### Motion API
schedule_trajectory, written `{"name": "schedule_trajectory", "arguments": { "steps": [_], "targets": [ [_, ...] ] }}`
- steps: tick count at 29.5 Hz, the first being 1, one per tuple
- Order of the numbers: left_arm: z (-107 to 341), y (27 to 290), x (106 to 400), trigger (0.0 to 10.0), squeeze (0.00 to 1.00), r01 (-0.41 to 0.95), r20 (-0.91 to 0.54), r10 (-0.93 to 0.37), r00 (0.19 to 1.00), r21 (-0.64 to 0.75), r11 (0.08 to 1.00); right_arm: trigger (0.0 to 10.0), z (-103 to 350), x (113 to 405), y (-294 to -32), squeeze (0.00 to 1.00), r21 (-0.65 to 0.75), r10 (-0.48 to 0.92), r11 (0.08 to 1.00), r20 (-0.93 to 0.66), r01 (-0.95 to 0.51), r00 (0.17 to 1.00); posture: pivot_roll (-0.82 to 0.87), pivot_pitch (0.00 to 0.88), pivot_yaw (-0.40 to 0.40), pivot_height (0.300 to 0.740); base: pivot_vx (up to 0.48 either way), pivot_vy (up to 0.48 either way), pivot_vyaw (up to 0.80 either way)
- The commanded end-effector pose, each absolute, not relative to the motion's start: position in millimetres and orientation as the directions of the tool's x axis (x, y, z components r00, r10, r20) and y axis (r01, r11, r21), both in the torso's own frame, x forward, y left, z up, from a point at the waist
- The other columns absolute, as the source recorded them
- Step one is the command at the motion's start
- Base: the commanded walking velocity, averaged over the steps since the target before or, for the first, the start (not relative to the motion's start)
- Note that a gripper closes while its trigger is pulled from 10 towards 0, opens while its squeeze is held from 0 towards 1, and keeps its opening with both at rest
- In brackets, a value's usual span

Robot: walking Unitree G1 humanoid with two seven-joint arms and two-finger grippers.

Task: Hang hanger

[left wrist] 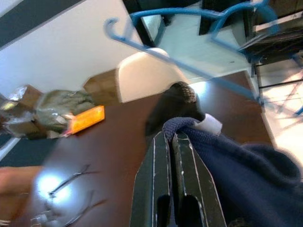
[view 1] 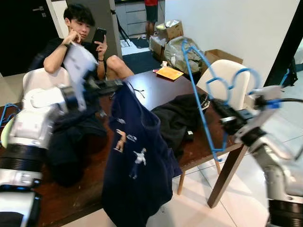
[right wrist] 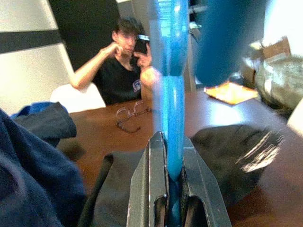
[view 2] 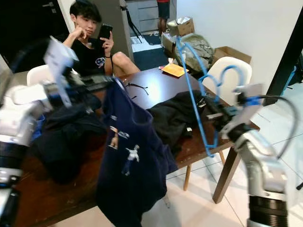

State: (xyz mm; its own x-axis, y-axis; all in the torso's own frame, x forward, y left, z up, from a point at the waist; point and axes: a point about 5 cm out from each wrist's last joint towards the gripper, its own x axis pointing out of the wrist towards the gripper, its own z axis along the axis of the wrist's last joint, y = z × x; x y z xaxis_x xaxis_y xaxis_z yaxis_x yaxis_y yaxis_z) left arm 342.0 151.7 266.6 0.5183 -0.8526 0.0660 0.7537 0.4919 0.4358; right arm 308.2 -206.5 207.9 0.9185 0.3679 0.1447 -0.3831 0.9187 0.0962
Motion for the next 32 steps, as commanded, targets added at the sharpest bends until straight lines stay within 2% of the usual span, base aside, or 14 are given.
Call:
{"name": "schedule_trajectory", "arguments": {
  "steps": [1, 3, 8, 20, 21, 23, 24, 25, 26, 27, 28, 29, 30, 32],
  "targets": [
    [261, 144, 339, 0.0, 0.00, 0.761, 0.042, -0.864, 0.502, 0.453, 0.464, 10.0, 200, 308, -206, 0.00, 0.097, 0.338, 0.932, 0.116, -0.350, 0.934, 0.02, 0.000, 0.079, 0.740, 0.000, 0.000, 0.00],
    [261, 144, 339, 0.0, 0.00, 0.761, 0.042, -0.864, 0.502, 0.453, 0.464, 10.0, 200, 308, -206, 0.00, 0.097, 0.338, 0.932, 0.116, -0.350, 0.934, 0.02, 0.000, 0.079, 0.740, 0.000, 0.000, 0.00],
    [230, 102, 333, 0.0, 0.00, 0.818, 0.015, -0.897, 0.441, 0.406, 0.409, 10.0, 173, 307, -206, 0.00, 0.107, 0.210, 0.972, 0.003, -0.210, 0.978, 0.00, 0.000, 0.081, 0.740, 0.000, 0.000, 0.00],
    [209, 102, 332, 0.0, 0.00, 0.812, -0.044, -0.882, 0.469, 0.413, 0.412, 10.0, 167, 306, -213, 0.00, 0.071, 0.188, 0.980, -0.052, -0.184, 0.981, 0.00, 0.000, 0.071, 0.740, 0.000, 0.000, 0.00],
    [199, 105, 330, 3.8, 0.00, 0.812, -0.092, -0.873, 0.480, 0.424, 0.402, 10.0, 169, 307, -220, 0.00, 0.068, 0.164, 0.985, -0.049, -0.160, 0.985, 0.00, 0.000, 0.070, 0.740, 0.000, 0.000, 0.00],
    [199, 105, 330, 3.8, 0.00, 0.812, -0.092, -0.873, 0.480, 0.424, 0.402, 10.0, 169, 307, -220, 0.00, 0.068, 0.164, 0.985, -0.049, -0.160, 0.985, 0.00, 0.000, 0.070, 0.740, 0.000, 0.000, 0.00],
    [190, 109, 329, 7.9, 0.00, 0.808, -0.137, -0.859, 0.494, 0.438, 0.394, 10.0, 172, 307, -225, 0.00, 0.066, 0.147, 0.987, -0.045, -0.144, 0.988, -0.01, 0.000, 0.068, 0.740, 0.000, 0.000, 0.00],
    [190, 109, 329, 7.9, 0.00, 0.808, -0.137, -0.859, 0.494, 0.438, 0.394, 10.0, 172, 307, -225, 0.00, 0.066, 0.147, 0.987, -0.045, -0.144, 0.988, -0.01, 0.000, 0.068, 0.740, 0.000, 0.000, 0.00],
    [182, 114, 330, 10.0, 0.00, 0.803, -0.183, -0.836, 0.517, 0.441, 0.400, 10.0, 173, 307, -226, 0.00, 0.064, 0.135, 0.989, -0.042, -0.133, 0.990, -0.01, 0.000, 0.067, 0.740, 0.000, 0.000, 0.00],
    [182, 114, 330, 10.0, 0.00, 0.803, -0.183, -0.836, 0.517, 0.441, 0.400, 10.0, 173, 307, -226, 0.00, 0.064, 0.135, 0.989, -0.042, -0.133, 0.990, -0.01, 0.000, 0.067, 0.740, 0.000, 0.000, 0.00],
    [177, 117, 332, 10.0, 1.00, 0.795, -0.210, -0.816, 0.539, 0.446, 0.411, 10.0, 174, 306, -225, 0.00, 0.062, 0.132, 0.990, -0.042, -0.129, 0.990, -0.01, 0.000, 0.066, 0.740, 0.000, 0.000, 0.00],
    [177, 117, 332, 10.0, 1.00, 0.795, -0.210, -0.816, 0.539, 0.446, 0.411, 10.0, 174, 306, -225, 0.00, 0.062, 0.132, 0.990, -0.042, -0.129, 0.990, -0.01, 0.000, 0.066, 0.740, 0.000, 0.000, 0.00],
    [181, 123, 339, 10.0, 1.00, 0.749, -0.194, -0.776, 0.600, 0.475, 0.461, 10.0, 173, 305, -220, 0.00, 0.062, 0.133, 0.990, -0.039, -0.130, 0.990, -0.01, 0.000, 0.067, 0.740, 0.000, 0.000, 0.00],
    [181, 123, 339, 10.0, 1.00, 0.749, -0.194, -0.776, 0.600, 0.475, 0.461, 10.0, 173, 305, -220, 0.00, 0.062, 0.133, 0.990, -0.039, -0.130, 0.990, -0.01, 0.000, 0.067, 0.740, 0.000, 0.000, 0.00]
  ]
}}
